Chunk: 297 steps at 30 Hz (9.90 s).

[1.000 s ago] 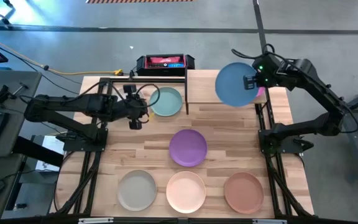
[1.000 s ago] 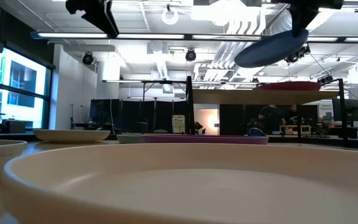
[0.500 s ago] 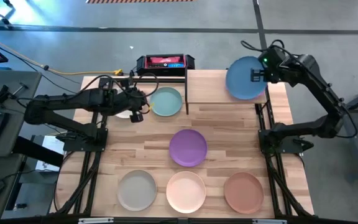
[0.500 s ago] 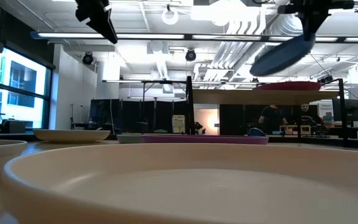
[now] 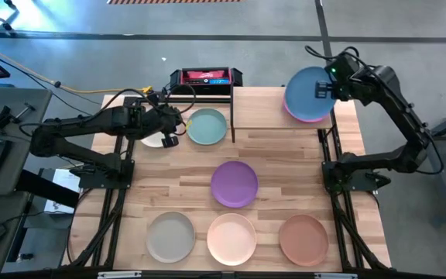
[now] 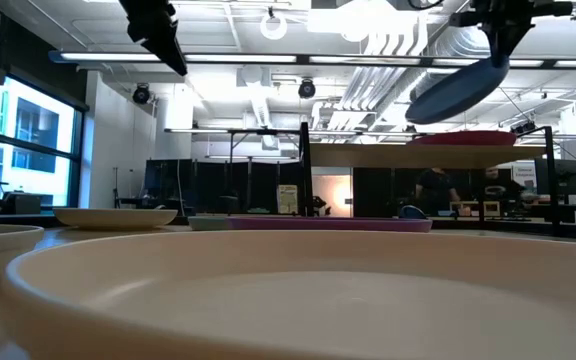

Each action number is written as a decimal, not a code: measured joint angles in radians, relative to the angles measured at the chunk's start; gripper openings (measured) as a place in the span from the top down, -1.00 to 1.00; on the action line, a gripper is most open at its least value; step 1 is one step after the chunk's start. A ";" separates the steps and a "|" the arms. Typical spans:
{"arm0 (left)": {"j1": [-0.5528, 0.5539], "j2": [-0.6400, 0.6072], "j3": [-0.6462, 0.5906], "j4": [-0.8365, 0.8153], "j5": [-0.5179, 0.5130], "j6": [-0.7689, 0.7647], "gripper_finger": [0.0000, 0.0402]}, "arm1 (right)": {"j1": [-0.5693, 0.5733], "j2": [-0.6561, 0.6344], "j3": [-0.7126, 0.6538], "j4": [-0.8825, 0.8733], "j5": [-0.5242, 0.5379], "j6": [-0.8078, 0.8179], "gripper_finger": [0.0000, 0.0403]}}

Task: Place and stack plates onto a shelf
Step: Stack the blue plate on top of the pink plate on the shelf, then stack the white plate on top of the blue plate on the shelf

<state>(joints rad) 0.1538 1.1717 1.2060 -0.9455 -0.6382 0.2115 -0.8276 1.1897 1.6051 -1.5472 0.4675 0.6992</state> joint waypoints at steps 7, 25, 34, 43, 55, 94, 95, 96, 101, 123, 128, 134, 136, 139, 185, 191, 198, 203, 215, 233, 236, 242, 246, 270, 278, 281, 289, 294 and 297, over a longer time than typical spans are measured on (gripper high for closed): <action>0.004 0.000 0.000 0.000 0.005 0.000 0.37 | 0.000 0.019 0.000 0.003 0.051 0.081 0.82; 0.004 0.000 0.000 -0.012 0.005 0.000 0.37 | 0.000 0.106 0.000 -0.005 0.032 0.061 0.76; 0.008 0.000 0.000 -0.022 0.005 0.000 0.37 | 0.052 0.117 0.000 0.098 -0.262 0.042 0.76; 0.053 0.000 0.000 -0.021 0.007 0.000 0.37 | 0.204 0.240 0.000 0.237 -0.347 0.001 0.76; 0.077 0.000 0.000 -0.021 0.006 -0.002 0.37 | 0.232 0.387 0.000 0.298 -0.398 -0.045 0.76; 0.178 0.000 0.000 -0.049 0.180 -0.128 0.37 | 0.329 0.407 0.000 0.226 -0.476 -0.098 0.76; 0.186 0.000 0.000 -0.058 0.183 -0.150 0.37 | 0.341 0.407 0.000 0.228 -0.476 -0.098 0.76; 0.194 0.000 0.000 -0.073 0.183 -0.173 0.37 | 0.353 0.407 0.000 0.228 -0.476 -0.098 0.76; 0.234 0.013 0.000 -0.163 0.232 -0.285 0.37 | 0.402 0.407 0.000 0.247 -0.468 -0.098 0.76; 0.326 0.272 0.000 -0.248 0.368 -0.428 0.37 | 0.422 0.406 0.000 0.332 -0.470 -0.132 0.76; 0.331 0.336 -0.013 -0.264 0.370 -0.444 0.37 | 0.422 0.406 0.000 0.334 -0.471 -0.132 0.76; 0.333 0.333 -0.142 -0.206 0.397 -0.438 0.37 | 0.423 0.406 0.000 0.334 -0.471 -0.132 0.76; 0.333 0.333 -0.166 -0.207 0.421 -0.437 0.37 | 0.423 0.406 0.000 0.334 -0.471 -0.132 0.76; 0.333 0.331 -0.194 -0.181 0.424 -0.437 0.37 | 0.423 0.406 0.000 0.334 -0.471 -0.132 0.76; 0.337 0.332 -0.452 0.077 0.420 -0.330 0.94 | 0.423 0.406 0.000 0.345 -0.471 -0.123 0.76; 0.336 0.332 -0.452 0.051 0.424 -0.326 0.96 | 0.423 0.406 0.000 0.345 -0.451 -0.124 0.76; 0.335 0.332 -0.405 -0.044 0.417 -0.305 0.99 | 0.423 0.406 0.000 0.345 -0.450 -0.124 0.76; 0.316 0.332 -0.323 -0.092 0.378 -0.255 0.99 | 0.423 0.406 0.000 0.355 -0.450 -0.124 0.76; 0.261 0.332 -0.095 -0.250 0.292 -0.129 1.00 | 0.424 0.406 0.000 0.361 -0.404 -0.132 0.74; 0.167 0.271 0.140 -0.281 0.146 0.321 1.00 | 0.427 0.406 0.000 0.504 -0.418 -0.097 0.41; 0.139 0.271 0.146 -0.269 0.105 0.408 1.00 | 0.426 0.406 0.000 0.555 -0.418 -0.097 0.41; 0.085 0.271 0.146 -0.251 0.049 0.547 1.00 | 0.408 0.406 0.000 0.670 -0.420 -0.192 0.41; 0.048 0.271 0.146 -0.215 0.044 0.627 1.00 | 0.388 0.406 0.000 0.791 -0.419 -0.273 0.41; -0.005 0.271 0.146 -0.094 0.007 1.057 1.00 | 0.297 0.406 0.000 0.934 -0.540 -0.255 0.42; -0.005 0.271 0.146 -0.003 0.028 1.083 1.00 | 0.326 0.407 0.000 0.911 -0.544 -0.251 0.42; -0.005 0.272 0.146 0.014 0.028 1.118 1.00 | 0.337 0.409 0.000 0.900 -0.544 -0.251 0.42; -0.005 0.272 0.146 0.036 0.028 1.196 1.00 | 0.346 0.411 0.000 0.885 -0.543 -0.226 0.42; -0.005 0.272 0.146 0.077 0.025 1.218 1.00 | 0.346 0.414 0.000 0.846 -0.543 -0.208 0.42; -0.005 0.272 0.146 0.084 0.023 1.233 1.00 | 0.346 0.414 0.000 0.834 -0.543 -0.207 0.42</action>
<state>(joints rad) 0.1486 1.4437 1.3525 -0.8612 -0.6147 1.4448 -0.4820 1.6041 1.6054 -0.7136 -0.0753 0.4919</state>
